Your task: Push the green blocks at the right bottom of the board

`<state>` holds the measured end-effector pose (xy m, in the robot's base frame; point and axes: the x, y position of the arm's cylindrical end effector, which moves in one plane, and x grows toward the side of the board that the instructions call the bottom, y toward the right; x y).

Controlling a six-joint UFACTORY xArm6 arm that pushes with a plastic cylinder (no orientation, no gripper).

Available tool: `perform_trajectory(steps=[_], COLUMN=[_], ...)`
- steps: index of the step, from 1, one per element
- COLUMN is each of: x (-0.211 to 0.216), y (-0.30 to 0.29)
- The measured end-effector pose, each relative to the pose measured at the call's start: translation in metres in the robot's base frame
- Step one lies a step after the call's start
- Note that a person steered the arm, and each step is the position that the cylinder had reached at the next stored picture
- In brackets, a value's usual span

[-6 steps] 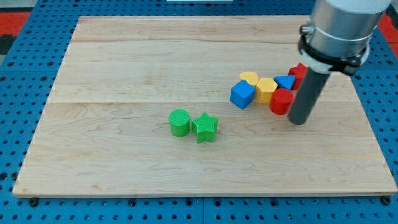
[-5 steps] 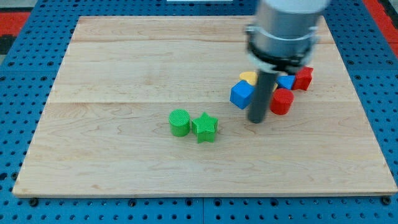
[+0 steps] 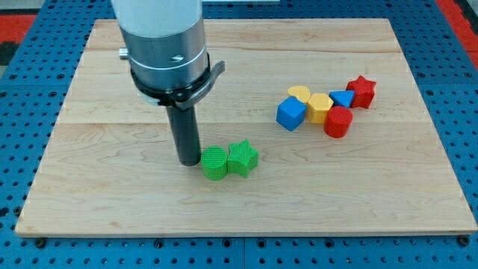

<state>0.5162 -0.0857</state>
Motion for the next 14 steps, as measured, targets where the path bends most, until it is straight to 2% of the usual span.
perform_trajectory(steps=[1, 3, 6, 7, 9, 11, 12, 13, 14], x=[0.006, -0.004, 0.002, -0.015, -0.029, 0.024, 0.007, -0.007, 0.011], y=[-0.017, 0.095, 0.181, 0.156, 0.191, 0.251, 0.207, 0.118, 0.102])
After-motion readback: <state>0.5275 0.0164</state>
